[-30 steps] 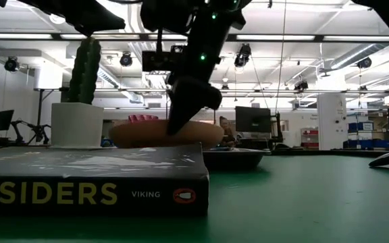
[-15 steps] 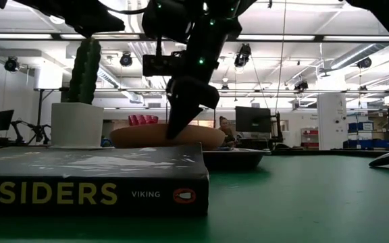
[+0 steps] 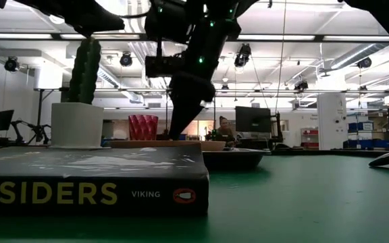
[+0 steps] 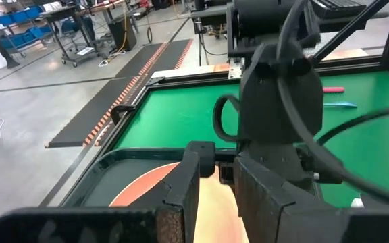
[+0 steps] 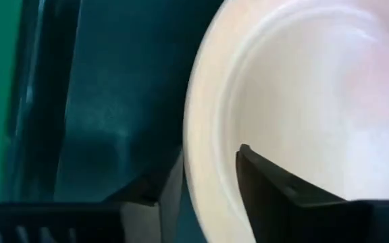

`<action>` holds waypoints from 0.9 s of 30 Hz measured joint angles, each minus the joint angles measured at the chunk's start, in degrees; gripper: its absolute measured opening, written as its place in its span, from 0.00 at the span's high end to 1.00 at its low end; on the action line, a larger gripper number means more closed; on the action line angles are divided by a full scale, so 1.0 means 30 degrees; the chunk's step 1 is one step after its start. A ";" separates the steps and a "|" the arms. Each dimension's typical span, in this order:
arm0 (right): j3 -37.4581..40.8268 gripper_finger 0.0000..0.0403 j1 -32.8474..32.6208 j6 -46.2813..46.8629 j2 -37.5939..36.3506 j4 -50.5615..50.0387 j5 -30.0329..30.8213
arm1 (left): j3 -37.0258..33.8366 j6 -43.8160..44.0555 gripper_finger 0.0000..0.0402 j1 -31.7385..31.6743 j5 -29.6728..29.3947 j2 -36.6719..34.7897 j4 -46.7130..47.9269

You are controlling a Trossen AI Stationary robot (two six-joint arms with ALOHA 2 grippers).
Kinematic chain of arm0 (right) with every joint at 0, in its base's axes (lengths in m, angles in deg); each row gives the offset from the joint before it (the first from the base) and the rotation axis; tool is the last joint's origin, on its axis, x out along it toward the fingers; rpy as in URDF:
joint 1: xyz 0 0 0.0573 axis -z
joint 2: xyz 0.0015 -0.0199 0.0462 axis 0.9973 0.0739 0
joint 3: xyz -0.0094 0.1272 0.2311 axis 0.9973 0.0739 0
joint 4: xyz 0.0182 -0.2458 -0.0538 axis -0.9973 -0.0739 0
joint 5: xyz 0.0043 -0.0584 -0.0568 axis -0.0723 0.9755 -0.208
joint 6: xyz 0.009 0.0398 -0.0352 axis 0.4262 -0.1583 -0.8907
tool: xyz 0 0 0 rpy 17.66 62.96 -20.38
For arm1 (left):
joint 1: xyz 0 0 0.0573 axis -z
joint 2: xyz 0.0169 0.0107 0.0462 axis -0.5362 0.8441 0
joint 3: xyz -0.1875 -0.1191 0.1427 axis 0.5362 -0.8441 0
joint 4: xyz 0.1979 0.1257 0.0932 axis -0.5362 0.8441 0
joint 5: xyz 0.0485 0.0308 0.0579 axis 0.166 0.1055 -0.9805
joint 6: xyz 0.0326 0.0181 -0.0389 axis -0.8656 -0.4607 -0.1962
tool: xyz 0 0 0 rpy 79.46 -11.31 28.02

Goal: Pick and place plate/cup/fork/spoon on tray
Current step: Put the blue spoon on the black tray below the orange plate

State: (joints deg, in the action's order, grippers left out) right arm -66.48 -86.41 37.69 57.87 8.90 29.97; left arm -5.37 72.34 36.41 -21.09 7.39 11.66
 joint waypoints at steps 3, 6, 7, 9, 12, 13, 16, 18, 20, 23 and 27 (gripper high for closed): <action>-0.0131 0.64 -0.0047 0.1566 -0.0999 -0.0946 -0.0022 | -0.0003 0.0000 0.82 0.0007 0.0000 -0.0011 0.0040; 0.0022 0.63 -0.0262 0.4107 -0.2310 -0.2069 -0.0050 | -0.0039 0.0003 0.82 0.0014 0.0007 -0.0047 0.0096; 0.0130 0.63 -0.0364 0.5235 -0.2721 -0.2472 -0.0043 | -0.0052 0.0001 0.82 0.0015 0.0007 -0.0061 0.0075; 0.0382 0.63 -0.0645 0.7458 -0.3582 -0.3326 -0.0491 | -0.0069 0.0007 0.82 0.0015 0.0007 -0.0062 0.0092; 0.0918 0.65 -0.1315 1.0299 -0.4871 -0.3966 -0.1487 | -0.0079 0.0029 0.82 0.0032 0.0012 -0.0072 0.0087; 0.1253 0.65 -0.1634 1.1219 -0.5267 -0.3896 -0.1501 | -0.0084 0.0036 0.82 0.0048 0.0009 -0.0067 0.0087; 0.2634 0.66 -0.2619 1.4095 -0.6441 -0.3605 -0.1487 | -0.0120 0.0467 0.82 0.0066 0.0049 -0.0069 0.0095; 0.3827 0.66 -0.3277 1.6426 -0.7186 -0.3532 -0.1457 | -0.0138 0.0503 0.82 0.0066 0.0107 -0.0073 0.0079; 0.5247 0.66 -0.3978 1.9102 -0.7949 -0.3487 -0.1403 | -0.0222 0.0506 0.82 0.0066 0.0142 -0.0127 0.0080; 0.7701 0.65 -0.4994 2.3511 -0.9147 -0.3450 -0.1374 | -0.0331 0.0510 0.82 0.0066 0.0154 -0.0231 0.0080; 1.1034 0.65 -0.6316 2.8907 -1.0694 -0.3417 -0.1435 | -0.0339 0.0510 0.82 0.0066 0.0160 -0.0298 0.0073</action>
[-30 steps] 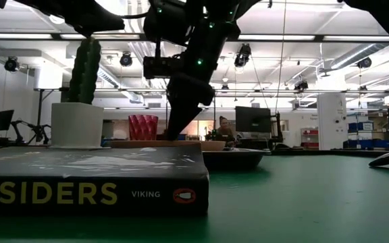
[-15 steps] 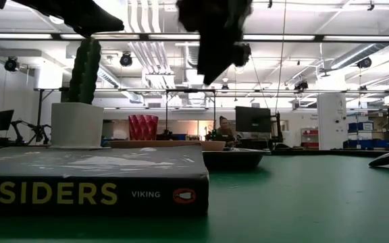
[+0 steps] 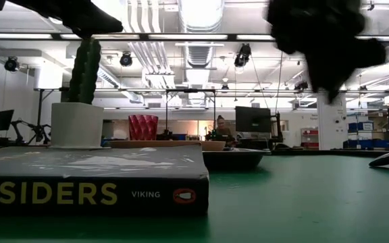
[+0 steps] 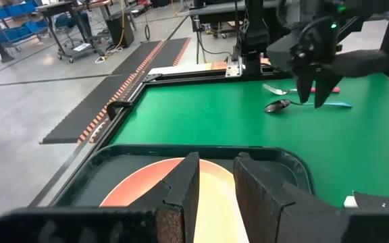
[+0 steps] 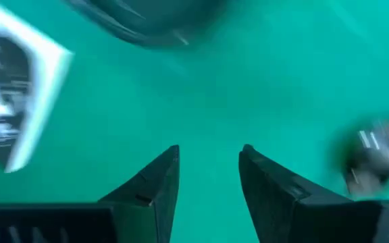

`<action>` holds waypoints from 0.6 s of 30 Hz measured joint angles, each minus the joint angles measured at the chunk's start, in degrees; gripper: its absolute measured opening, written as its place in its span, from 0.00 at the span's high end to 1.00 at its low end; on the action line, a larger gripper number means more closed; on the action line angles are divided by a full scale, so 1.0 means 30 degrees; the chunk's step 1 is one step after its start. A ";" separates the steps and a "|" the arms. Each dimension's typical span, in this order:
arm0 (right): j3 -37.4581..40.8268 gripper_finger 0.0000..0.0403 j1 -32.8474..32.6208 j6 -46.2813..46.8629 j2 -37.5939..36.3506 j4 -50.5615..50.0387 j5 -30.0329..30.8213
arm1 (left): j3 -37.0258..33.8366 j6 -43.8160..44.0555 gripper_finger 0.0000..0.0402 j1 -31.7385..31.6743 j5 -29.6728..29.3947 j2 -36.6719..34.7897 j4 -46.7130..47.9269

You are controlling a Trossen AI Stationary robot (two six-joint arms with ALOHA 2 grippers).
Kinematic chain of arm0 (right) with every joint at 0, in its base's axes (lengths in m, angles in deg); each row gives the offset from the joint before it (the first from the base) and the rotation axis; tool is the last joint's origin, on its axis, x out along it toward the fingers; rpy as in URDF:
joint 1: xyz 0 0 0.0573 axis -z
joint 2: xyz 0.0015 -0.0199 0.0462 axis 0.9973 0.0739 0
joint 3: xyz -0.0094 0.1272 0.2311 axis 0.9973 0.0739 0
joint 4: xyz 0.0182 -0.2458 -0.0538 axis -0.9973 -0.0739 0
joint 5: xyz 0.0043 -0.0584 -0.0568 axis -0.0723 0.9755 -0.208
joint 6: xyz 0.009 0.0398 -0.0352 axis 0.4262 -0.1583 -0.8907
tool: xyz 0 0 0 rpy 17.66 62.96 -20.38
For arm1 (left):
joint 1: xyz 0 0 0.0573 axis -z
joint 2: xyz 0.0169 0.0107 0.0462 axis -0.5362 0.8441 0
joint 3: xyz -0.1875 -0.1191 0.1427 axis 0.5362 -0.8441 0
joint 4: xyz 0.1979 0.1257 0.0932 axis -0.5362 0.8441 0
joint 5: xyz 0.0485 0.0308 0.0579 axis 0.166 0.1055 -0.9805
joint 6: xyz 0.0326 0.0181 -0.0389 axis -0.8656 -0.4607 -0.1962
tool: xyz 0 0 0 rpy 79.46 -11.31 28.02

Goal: Pick and place plate/cup/fork/spoon on tray
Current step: Put the blue spoon on the black tray below the orange plate

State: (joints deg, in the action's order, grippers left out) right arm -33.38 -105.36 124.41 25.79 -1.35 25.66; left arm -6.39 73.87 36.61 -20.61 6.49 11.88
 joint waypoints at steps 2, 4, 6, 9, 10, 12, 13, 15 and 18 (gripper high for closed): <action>0.1571 0.66 -0.0510 0.2433 -0.0746 0.0007 -0.0041 | -0.0024 0.0000 0.82 0.0000 0.0000 0.0004 0.0000; 0.3100 0.66 -0.0838 0.4245 -0.1422 -0.0004 -0.0077 | -0.0044 0.0000 0.82 0.0000 0.0000 0.0004 0.0000; 0.4339 0.66 -0.1058 0.5597 -0.1891 -0.0004 -0.0202 | -0.0050 0.0000 0.82 0.0000 0.0001 0.0004 0.0000; 0.5578 0.65 -0.1144 0.6646 -0.2269 0.0134 -0.0942 | -0.0051 0.0000 0.82 0.0000 0.0000 -0.0001 -0.0007; 0.5847 0.66 -0.1151 0.6722 -0.2272 0.0284 -0.1116 | -0.0051 0.0000 0.82 0.0000 0.0000 0.0004 -0.0005; 0.6252 0.66 -0.1137 0.6715 -0.2101 0.0707 -0.1430 | -0.0051 0.0000 0.82 0.0000 0.0000 0.0004 -0.0007; 0.6368 0.66 -0.1137 0.6671 -0.2031 0.0866 -0.1558 | -0.0051 0.0000 0.82 0.0000 0.0001 0.0004 -0.0007; 0.6435 0.66 -0.1137 0.6644 -0.1877 0.0932 -0.1802 | -0.0051 -0.0007 0.82 0.0000 0.0000 0.0004 -0.0007; 0.6476 0.67 -0.1144 0.6627 -0.1745 0.0946 -0.1971 | -0.0051 -0.0009 0.82 0.0000 0.0000 0.0004 -0.0007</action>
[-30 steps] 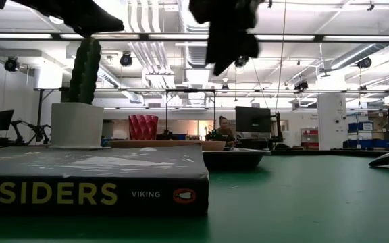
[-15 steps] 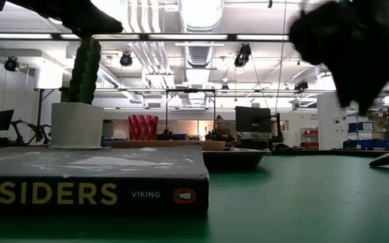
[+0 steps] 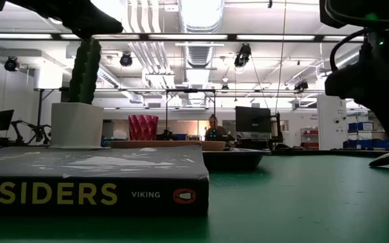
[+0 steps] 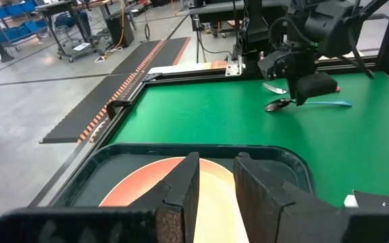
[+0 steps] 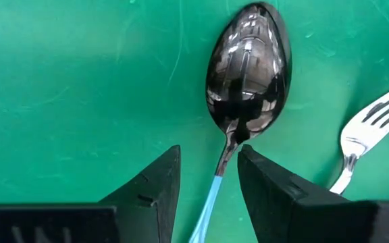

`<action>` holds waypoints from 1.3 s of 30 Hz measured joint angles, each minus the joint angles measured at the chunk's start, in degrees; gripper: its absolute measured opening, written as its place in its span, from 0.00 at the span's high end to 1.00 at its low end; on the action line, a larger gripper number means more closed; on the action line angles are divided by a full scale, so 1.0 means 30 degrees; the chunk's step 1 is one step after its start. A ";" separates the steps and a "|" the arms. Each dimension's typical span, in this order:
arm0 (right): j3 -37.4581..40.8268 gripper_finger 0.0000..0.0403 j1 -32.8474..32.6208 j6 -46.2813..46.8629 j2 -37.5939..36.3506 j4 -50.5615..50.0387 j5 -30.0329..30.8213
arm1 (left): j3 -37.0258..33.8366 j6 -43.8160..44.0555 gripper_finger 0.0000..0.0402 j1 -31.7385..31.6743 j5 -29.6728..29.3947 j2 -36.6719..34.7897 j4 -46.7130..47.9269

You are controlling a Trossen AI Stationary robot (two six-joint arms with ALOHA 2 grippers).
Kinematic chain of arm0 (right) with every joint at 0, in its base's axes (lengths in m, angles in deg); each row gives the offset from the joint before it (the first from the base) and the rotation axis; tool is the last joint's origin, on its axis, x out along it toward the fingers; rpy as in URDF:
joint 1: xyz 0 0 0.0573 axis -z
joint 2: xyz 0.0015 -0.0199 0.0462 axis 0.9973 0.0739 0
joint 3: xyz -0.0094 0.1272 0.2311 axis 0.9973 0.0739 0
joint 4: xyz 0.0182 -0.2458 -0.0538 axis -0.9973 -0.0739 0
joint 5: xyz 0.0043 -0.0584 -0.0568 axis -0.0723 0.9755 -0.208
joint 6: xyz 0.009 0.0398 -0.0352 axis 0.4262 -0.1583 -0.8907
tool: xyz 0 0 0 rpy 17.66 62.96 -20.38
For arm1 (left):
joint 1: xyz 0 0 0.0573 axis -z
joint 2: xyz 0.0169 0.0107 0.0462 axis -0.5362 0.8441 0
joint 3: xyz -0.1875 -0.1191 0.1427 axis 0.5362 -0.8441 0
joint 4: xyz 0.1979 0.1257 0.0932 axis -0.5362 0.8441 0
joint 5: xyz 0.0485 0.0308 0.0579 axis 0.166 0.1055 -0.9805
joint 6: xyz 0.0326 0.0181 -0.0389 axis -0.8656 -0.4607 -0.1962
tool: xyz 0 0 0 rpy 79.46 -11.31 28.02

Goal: Pick and place plate/cup/fork/spoon on tray
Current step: Put the blue spoon on the black tray below the orange plate

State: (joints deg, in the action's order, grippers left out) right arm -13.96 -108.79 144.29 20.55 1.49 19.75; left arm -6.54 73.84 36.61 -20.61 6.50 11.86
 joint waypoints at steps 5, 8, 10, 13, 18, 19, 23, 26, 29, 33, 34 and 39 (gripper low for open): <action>0.0148 0.67 -0.0027 -0.0007 0.0415 -0.0024 0.0061 | -0.0196 -0.0006 0.82 0.0000 0.0000 -0.0007 -0.0010; 0.0260 0.67 -0.0036 -0.0097 0.0949 0.0003 0.0044 | -0.0255 0.0002 0.82 0.0000 0.0000 -0.0007 0.0000; 0.0267 0.67 -0.0036 -0.0387 0.1309 0.0032 0.0051 | -0.0255 0.0009 0.82 0.0000 0.0000 0.0000 -0.0007; 0.0267 0.67 -0.0036 -0.0554 0.1732 0.0152 0.0043 | -0.0255 0.0009 0.82 0.0000 0.0000 0.0000 -0.0007; 0.0260 0.67 -0.0036 -0.0590 0.1851 0.0216 -0.0044 | -0.0255 0.0009 0.82 0.0000 0.0000 0.0007 -0.0015; 0.0260 0.67 -0.0036 -0.0583 0.1816 0.0232 -0.0048 | -0.0255 0.0009 0.82 0.0000 0.0000 0.0007 -0.0015; 0.0260 0.72 -0.0036 -0.0602 0.1778 0.0405 -0.0089 | -0.0255 0.0009 0.82 0.0000 0.0000 0.0015 -0.0015; 0.0260 0.82 -0.0036 -0.0823 0.1765 0.0523 -0.0096 | -0.0255 0.0009 0.82 0.0000 0.0000 0.0007 -0.0015; 0.0260 0.93 -0.0036 -0.1163 0.1751 0.0566 -0.0109 | -0.0255 0.0015 0.82 0.0000 0.0000 0.0010 -0.0015; 0.0267 0.96 -0.0036 -0.1749 0.1542 0.0666 -0.0138 | -0.0255 0.0023 0.82 0.0000 0.0000 0.0022 -0.0017; 0.0267 0.97 -0.0036 -0.1855 0.1392 0.0692 -0.0150 | -0.0255 0.0023 0.82 0.0000 0.0000 0.0045 -0.0022; 0.0091 0.97 -0.0036 -0.2488 0.0285 0.0667 0.0389 | -0.0255 0.0067 0.82 -0.0001 0.0000 0.0148 -0.0063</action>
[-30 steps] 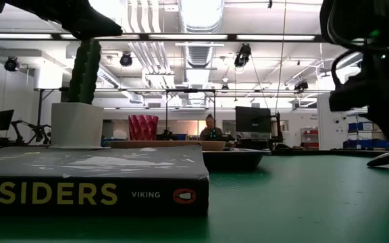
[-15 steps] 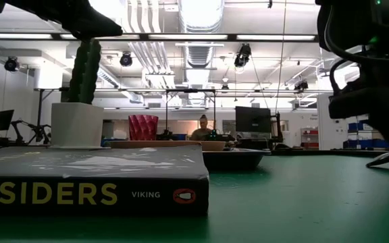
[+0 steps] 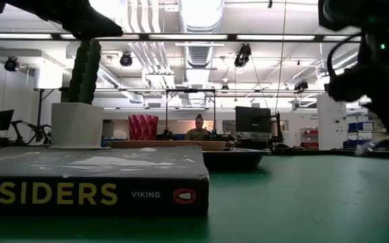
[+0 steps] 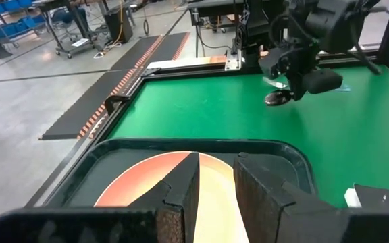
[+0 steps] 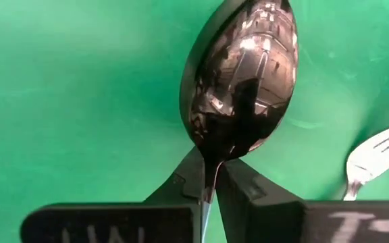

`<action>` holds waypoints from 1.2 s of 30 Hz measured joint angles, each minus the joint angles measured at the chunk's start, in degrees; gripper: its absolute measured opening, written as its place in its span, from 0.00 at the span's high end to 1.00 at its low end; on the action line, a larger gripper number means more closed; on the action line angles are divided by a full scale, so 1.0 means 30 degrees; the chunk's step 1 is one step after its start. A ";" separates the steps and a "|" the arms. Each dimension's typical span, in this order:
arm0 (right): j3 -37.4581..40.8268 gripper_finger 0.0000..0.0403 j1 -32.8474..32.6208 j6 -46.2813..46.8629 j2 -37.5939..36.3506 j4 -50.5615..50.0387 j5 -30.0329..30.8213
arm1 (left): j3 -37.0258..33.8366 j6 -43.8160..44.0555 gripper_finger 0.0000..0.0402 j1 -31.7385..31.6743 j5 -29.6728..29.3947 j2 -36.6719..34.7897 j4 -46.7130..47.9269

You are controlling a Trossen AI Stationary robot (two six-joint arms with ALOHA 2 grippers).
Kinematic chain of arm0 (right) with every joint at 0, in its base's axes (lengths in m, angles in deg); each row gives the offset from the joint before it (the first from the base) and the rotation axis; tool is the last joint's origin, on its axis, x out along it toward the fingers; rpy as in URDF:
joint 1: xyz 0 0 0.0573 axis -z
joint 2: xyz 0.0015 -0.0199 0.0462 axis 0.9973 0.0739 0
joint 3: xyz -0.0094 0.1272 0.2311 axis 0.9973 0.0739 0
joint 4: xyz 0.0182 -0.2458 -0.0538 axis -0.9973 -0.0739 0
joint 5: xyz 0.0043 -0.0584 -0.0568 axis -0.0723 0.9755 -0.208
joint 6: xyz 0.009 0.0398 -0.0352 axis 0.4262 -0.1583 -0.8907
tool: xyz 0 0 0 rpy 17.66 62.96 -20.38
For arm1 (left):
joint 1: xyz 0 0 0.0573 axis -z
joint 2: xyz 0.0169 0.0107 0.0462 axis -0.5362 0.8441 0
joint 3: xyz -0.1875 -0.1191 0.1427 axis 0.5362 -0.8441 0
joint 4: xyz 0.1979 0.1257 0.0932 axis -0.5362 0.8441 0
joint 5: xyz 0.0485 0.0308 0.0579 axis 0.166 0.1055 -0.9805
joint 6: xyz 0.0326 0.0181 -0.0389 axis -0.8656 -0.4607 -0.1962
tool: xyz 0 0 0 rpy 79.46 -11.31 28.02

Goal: Pick and place plate/cup/fork/spoon on tray
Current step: Put the blue spoon on the black tray below the orange plate

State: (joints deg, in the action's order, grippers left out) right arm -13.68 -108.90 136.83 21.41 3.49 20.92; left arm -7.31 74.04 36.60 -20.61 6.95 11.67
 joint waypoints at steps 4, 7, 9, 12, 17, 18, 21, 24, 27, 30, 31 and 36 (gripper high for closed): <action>-0.0453 0.97 0.0000 -0.2177 -0.1014 0.1450 0.2018 | -0.0051 0.0450 0.82 -0.0005 0.0123 0.0127 -0.0063; -0.0236 0.97 0.0026 -0.4875 -0.1727 0.5836 0.3833 | -0.0051 0.0487 0.82 -0.0015 0.1185 0.0285 -0.0278; 0.0184 0.97 0.0160 -0.7222 -0.1973 0.9540 0.4500 | -0.0080 0.0689 0.82 -0.0013 0.2396 0.0471 -0.0757; 0.0947 0.97 0.0370 -1.1014 -0.1858 1.5495 0.4672 | -0.0201 0.1205 0.82 -0.0013 0.4228 0.0821 -0.2226; 0.1548 0.97 0.0872 -1.6405 -0.0963 2.2176 0.3119 | -0.0359 0.1419 0.82 0.0006 0.6761 0.1741 -0.4458; 0.1553 0.97 0.1014 -1.7206 -0.0664 2.3069 0.2521 | -0.0364 0.1415 0.82 0.0001 0.6980 0.1982 -0.5025; 0.1542 0.97 0.1706 -1.8821 0.0406 2.5795 -0.0649 | -0.0364 0.1450 0.82 0.0023 0.7608 0.2866 -0.6673; 0.1400 0.97 0.2532 -1.9651 0.1820 2.8842 -0.4579 | -0.0372 0.1439 0.82 0.0198 0.8543 0.4136 -0.8766; 0.1234 0.97 0.3402 -1.9585 0.3204 3.2220 -0.8077 | -0.0372 0.1414 0.82 0.0352 0.9924 0.5620 -1.1021; 0.1021 0.97 0.4180 -1.9350 0.4342 3.4837 -1.0131 | -0.0364 0.1412 0.82 0.0426 1.1820 0.7097 -1.2989; 0.0938 0.97 0.4435 -1.9132 0.4647 3.5416 -1.0488 | -0.0364 0.1406 0.82 0.0470 1.2365 0.7600 -1.3702; -0.0011 0.97 0.5590 -1.8328 0.5930 3.6269 -1.2282 | -0.0341 0.0471 0.81 0.0977 1.2759 1.0011 -1.6569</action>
State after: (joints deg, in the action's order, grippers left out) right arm -13.71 -92.13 81.84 39.20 112.29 -15.93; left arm -8.33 75.45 39.54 17.67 36.98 -38.04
